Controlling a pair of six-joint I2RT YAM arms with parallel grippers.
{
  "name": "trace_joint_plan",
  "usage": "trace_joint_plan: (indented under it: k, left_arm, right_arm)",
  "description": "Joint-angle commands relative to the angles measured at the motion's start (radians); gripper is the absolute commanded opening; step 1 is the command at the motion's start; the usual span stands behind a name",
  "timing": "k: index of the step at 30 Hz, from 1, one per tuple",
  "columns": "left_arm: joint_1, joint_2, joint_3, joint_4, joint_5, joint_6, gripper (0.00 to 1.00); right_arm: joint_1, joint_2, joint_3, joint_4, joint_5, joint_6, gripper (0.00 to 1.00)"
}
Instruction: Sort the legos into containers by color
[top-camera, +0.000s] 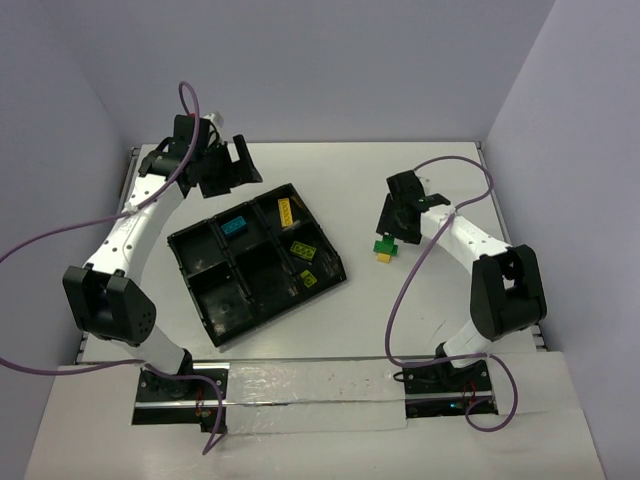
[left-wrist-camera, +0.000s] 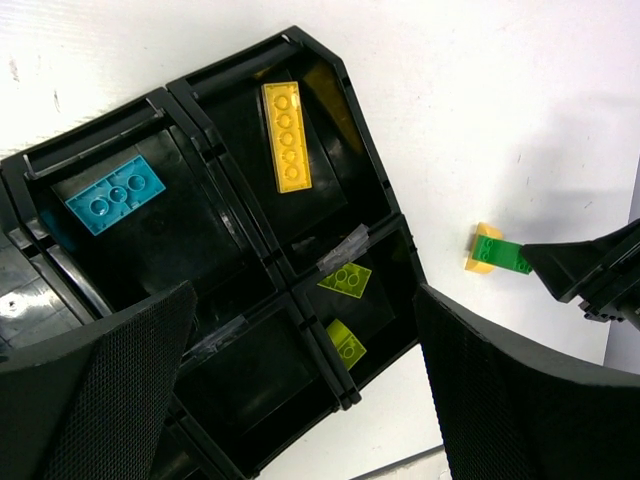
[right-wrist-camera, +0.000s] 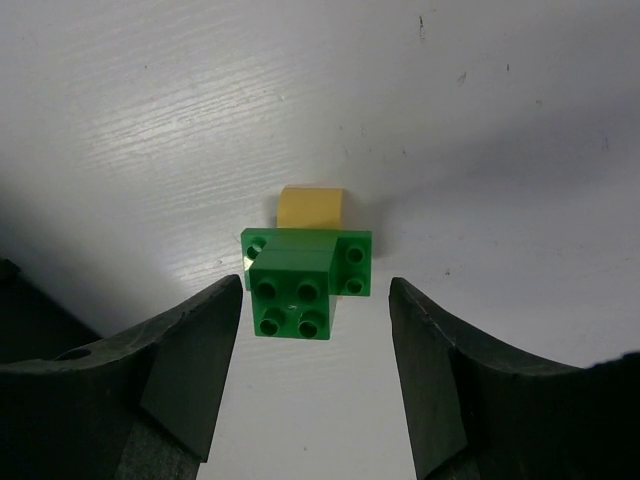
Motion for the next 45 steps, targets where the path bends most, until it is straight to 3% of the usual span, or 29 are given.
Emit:
trace_joint_plan:
  k: [1,7,17,23,31,37,40,42,45]
  left_arm:
    - [-0.016,0.009,0.060,0.004,-0.004,-0.003,0.98]
    - [-0.030,0.026,0.075,0.000,-0.007,-0.002,0.98]
    - [-0.043,0.039,0.094,-0.004,-0.010,0.001,0.98]
    - [-0.046,0.039,0.094,-0.001,-0.012,0.000,0.98]
    - [-0.050,0.045,0.095,0.013,-0.001,-0.005,0.98]
    - [-0.054,0.049,0.101,0.015,0.000,-0.002,0.98]
    - [-0.057,0.053,0.103,0.022,0.007,-0.007,0.98]
    - [-0.060,0.059,0.109,0.021,0.011,-0.007,0.97]
    - [-0.063,0.057,0.110,0.034,0.022,-0.010,0.97]
  right_arm:
    - [0.028,0.007,0.012,0.043,0.004,0.007,0.68]
    - [0.052,0.028,0.015,0.040,0.026,0.000,0.67]
    - [0.062,0.045,-0.007,0.028,0.055,0.000,0.57]
    - [0.062,0.038,-0.015,0.037,0.045,0.001,0.38]
    - [0.066,0.045,-0.018,0.037,0.037,0.003,0.48]
    - [0.068,0.027,-0.029,0.046,0.030,-0.003,0.24]
    - [0.068,0.024,-0.028,0.042,0.030,-0.003,0.21]
    - [0.068,0.016,-0.021,0.034,0.030,0.000,0.03]
    - [0.068,-0.011,0.005,0.020,0.005,-0.014,0.00]
